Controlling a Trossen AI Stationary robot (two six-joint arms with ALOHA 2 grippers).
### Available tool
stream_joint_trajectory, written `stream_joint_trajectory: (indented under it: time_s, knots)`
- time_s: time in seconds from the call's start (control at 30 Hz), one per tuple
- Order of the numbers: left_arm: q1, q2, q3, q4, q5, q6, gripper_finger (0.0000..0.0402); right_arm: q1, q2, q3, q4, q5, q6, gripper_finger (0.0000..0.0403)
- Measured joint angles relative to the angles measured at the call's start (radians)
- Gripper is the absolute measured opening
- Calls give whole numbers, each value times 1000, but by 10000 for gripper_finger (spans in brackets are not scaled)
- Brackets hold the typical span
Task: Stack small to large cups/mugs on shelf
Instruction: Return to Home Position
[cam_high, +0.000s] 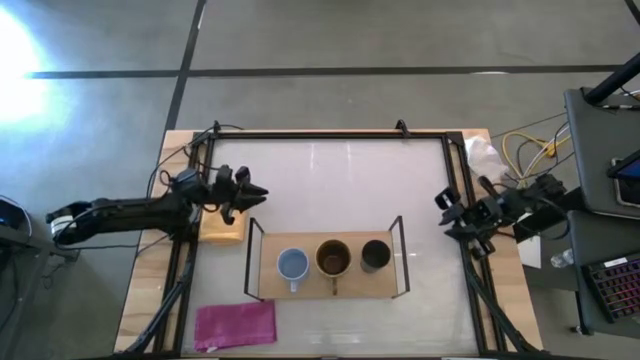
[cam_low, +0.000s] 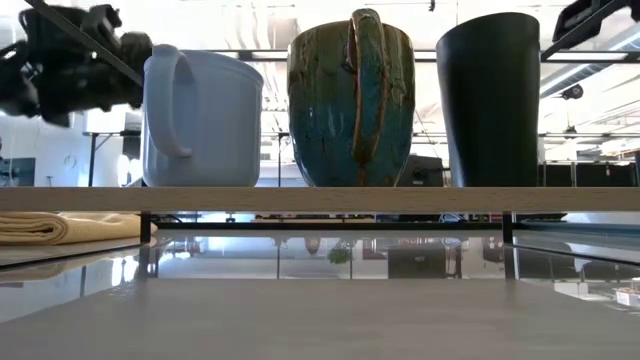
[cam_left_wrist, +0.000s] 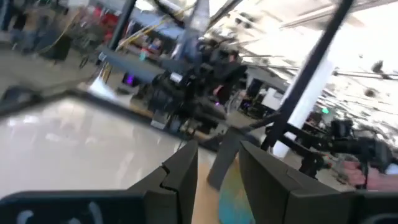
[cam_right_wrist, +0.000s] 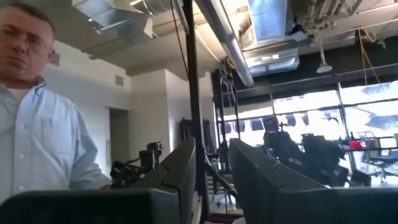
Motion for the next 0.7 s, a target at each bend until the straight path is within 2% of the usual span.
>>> stream_joint_trajectory:
  time_s: [0.13, 0.37, 0.53, 0.7]
  knots:
    - [6, 17, -63, -1, -63, -44, 103, 0, 3, -46, 28, -7, 6, 95]
    - [6, 57, -66, -125, -68, -70, 103, 0, 1, -45, -44, 2, -24, 89]
    - [6, 110, -66, -150, -71, -69, 103, 0, 6, -45, -242, 2, -83, 87]
    - [6, 170, -67, -150, -72, -69, 103, 0, 22, -45, -407, 2, 2, 90]
